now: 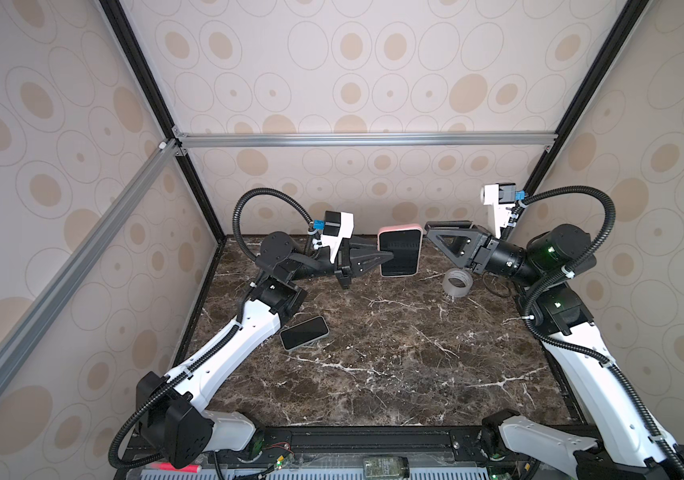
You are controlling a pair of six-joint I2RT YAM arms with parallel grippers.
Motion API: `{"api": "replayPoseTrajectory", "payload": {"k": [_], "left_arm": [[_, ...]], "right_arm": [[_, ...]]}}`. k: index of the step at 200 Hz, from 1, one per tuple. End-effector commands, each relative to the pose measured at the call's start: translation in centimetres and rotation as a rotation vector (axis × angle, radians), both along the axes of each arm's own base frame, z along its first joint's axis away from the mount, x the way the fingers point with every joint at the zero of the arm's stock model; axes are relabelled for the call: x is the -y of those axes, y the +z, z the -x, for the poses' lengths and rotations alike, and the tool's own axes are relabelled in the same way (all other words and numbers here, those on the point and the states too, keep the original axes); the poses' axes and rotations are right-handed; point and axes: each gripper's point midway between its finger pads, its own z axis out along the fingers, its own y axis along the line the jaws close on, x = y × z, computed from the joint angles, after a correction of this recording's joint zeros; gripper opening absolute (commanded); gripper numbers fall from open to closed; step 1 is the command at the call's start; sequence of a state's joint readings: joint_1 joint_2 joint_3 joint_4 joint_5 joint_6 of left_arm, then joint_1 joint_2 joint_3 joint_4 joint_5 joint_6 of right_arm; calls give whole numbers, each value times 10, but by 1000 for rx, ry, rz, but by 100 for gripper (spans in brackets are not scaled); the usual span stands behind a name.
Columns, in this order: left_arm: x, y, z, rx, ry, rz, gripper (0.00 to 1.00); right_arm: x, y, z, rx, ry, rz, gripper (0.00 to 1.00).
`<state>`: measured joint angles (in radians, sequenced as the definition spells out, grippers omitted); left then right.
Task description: Take the phone out of the phone case
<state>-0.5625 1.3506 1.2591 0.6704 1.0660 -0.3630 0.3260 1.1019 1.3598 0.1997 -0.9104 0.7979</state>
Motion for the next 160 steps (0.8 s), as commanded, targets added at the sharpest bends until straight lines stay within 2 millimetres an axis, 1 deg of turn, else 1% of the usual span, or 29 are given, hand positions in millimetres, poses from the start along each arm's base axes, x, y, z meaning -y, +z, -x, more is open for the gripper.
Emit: {"api": "replayPoseTrajectory", "payload": {"k": [1,46,63,78,97,133,145,160], "left_arm": [[-9,21,21,135,-55,60,0],[-7,17,18,121,-60,49,0],[-5,14,17,109,-68,41,0],[-4,11,16,99,-75,33,0],[-2,8,14,88,-83,28,0],[0,5,13,83,-99,27,0],[0,5,13,85,-106,31,0],[0,5,14,87,-113,34,0]], "right_arm": [[-2,16,22,94,90,-9,55],[-6,18,28,114,153,2,54],[-8,15,25,97,165,7,52],[-9,17,25,90,177,-5,51],[-10,21,29,91,204,-16,49],[-17,20,35,81,255,-14,47],[-18,18,34,71,260,-11,45],[-18,15,31,55,255,-10,41]]}}
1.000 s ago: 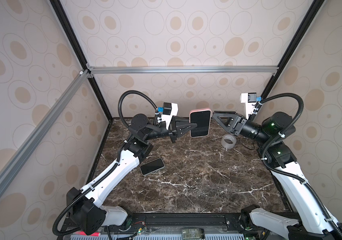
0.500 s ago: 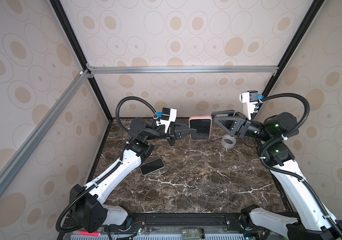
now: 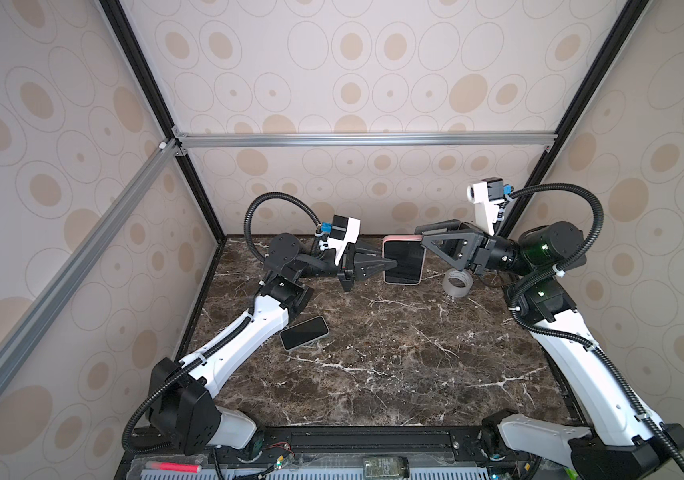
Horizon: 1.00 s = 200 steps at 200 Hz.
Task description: Take the phone out of the phone case
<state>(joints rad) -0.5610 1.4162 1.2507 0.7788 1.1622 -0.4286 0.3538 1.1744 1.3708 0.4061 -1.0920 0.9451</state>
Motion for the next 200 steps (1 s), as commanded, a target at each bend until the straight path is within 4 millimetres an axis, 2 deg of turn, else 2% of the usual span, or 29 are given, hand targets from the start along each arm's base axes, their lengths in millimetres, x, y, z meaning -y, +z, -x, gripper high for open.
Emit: {"api": "replayPoseTrajectory", "payload": {"k": [1,81,117,200], "left_arm": [[-9,23,14,94,-17,65,0],[-10,23,17,108,-27,63,0],[-10,24,17,112,-29,63,0],[-10,27,18,153,-13,52,0]], "right_arm": [[0,10,10,32,29,-11,40],[-4,4,0,-78,53,-26,28],[-9,-8,-4,-122,58,1,26],[-28,-33,-12,-306,119,33,9]]}}
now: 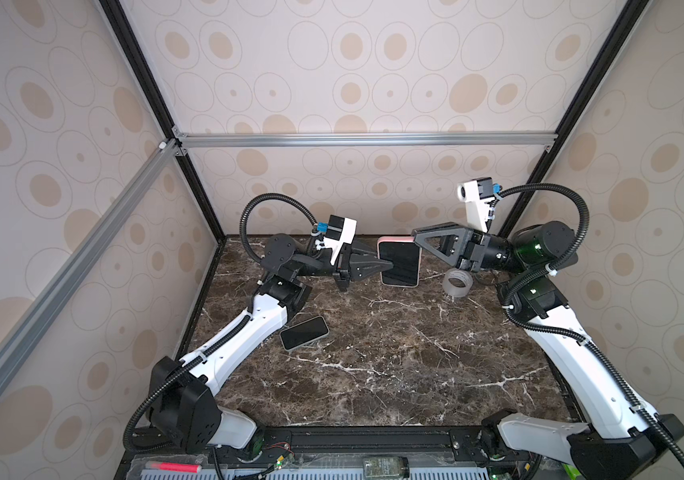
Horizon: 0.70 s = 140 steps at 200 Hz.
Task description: Take the phone out of the phone case
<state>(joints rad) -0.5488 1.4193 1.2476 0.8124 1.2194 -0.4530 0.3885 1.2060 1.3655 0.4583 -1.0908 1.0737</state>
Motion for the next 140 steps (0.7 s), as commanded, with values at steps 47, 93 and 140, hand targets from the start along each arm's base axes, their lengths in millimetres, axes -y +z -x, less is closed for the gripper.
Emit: {"api": "replayPoseTrajectory", "payload": {"k": [47,93,140], "left_arm": [[-6,32,11,145,38,74,0],[-7,36,11,156,45,81,0],[-9,40,12,178,59,94,0]], "right_arm": [[-18,-47,-12,-249,46,85,2],[-21,-57,-15,-287,47,99,0],[-26,-70,-19,-346,50,117,0]]}}
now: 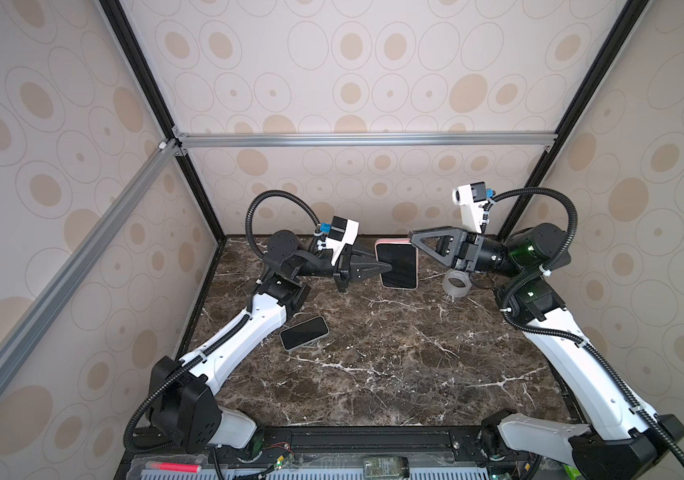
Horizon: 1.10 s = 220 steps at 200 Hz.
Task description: Take the phone out of the phone case
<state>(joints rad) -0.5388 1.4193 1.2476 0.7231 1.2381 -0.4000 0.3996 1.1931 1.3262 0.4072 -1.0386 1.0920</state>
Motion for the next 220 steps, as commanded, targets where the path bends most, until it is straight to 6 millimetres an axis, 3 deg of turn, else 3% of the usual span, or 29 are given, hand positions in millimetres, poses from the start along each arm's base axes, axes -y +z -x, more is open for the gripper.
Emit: {"api": "replayPoseTrajectory", "payload": {"k": [1,100,220], "left_arm": [[-10,53,18,201,52,139,0],[-10,65,9,274,147,141,0],[-16,68,8,296,195,141,0]], "right_arm": [[-23,-56,-9,-250,85,103,0],[-30,-83,-14,-377,102,123,0],[-31,-97,-21,-436,74,141,0]]}}
